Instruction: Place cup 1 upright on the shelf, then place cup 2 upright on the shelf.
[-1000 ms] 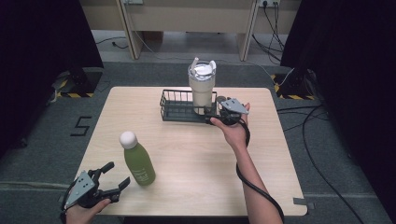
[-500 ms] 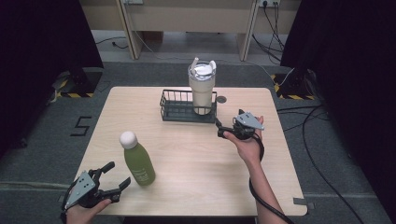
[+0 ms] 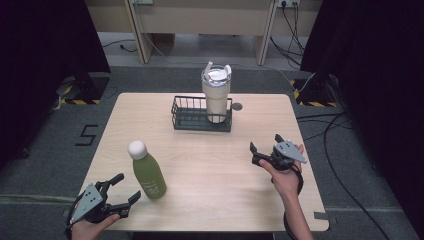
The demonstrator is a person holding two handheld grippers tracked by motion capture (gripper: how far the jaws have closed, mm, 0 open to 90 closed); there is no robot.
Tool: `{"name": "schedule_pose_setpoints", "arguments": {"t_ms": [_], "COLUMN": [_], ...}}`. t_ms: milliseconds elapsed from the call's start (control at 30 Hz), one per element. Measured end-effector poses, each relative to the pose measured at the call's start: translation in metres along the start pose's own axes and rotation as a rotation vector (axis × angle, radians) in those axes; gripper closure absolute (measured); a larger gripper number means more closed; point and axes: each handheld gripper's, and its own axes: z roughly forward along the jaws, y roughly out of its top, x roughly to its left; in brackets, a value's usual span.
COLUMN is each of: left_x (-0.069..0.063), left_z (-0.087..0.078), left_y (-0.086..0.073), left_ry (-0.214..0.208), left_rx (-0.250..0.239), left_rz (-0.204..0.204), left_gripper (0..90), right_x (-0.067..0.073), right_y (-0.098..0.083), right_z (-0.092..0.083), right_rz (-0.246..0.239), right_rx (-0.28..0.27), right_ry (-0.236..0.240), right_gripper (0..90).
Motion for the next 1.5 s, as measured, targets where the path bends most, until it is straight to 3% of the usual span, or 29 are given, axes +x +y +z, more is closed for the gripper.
{"name": "schedule_pose_setpoints", "arguments": {"t_ms": [267, 300, 433, 700, 833, 1233, 1500], "left_x": [-0.001, -0.002, -0.003, -0.005, -0.008, -0.014, -0.011], "left_z": [-0.003, -0.003, -0.004, -0.002, -0.001, 0.005, 0.015], "left_y": [0.0, -0.001, 0.0, 0.004, 0.003, 0.015, 0.019], "left_ry": [0.003, 0.0, -0.005, 0.008, -0.012, -0.029, -0.039], "left_rx": [-0.016, -0.015, -0.018, -0.019, -0.027, -0.072, -0.057], "left_rz": [-0.006, -0.003, 0.008, 0.016, 0.023, 0.012, -0.002], "left_gripper": [14.3, 14.3, 14.3, 14.3, 14.3, 14.2, 14.1], "right_x": [-0.009, -0.01, -0.009, -0.001, 0.001, 0.012, 0.01], "right_y": [-0.017, -0.019, -0.021, -0.03, -0.033, -0.033, -0.035], "right_z": [-0.018, -0.021, -0.025, -0.03, -0.035, -0.033, -0.032], "right_rz": [0.03, 0.016, 0.048, 0.038, 0.033, 0.019, 0.029], "right_rx": [-0.009, -0.003, -0.005, 0.012, 0.027, 0.044, 0.051], "right_ry": [-0.028, -0.021, -0.006, 0.032, 0.038, 0.058, 0.058], "right_gripper": [6.6, 6.7, 7.3, 5.6, 3.6, 0.2, 0.4]}}
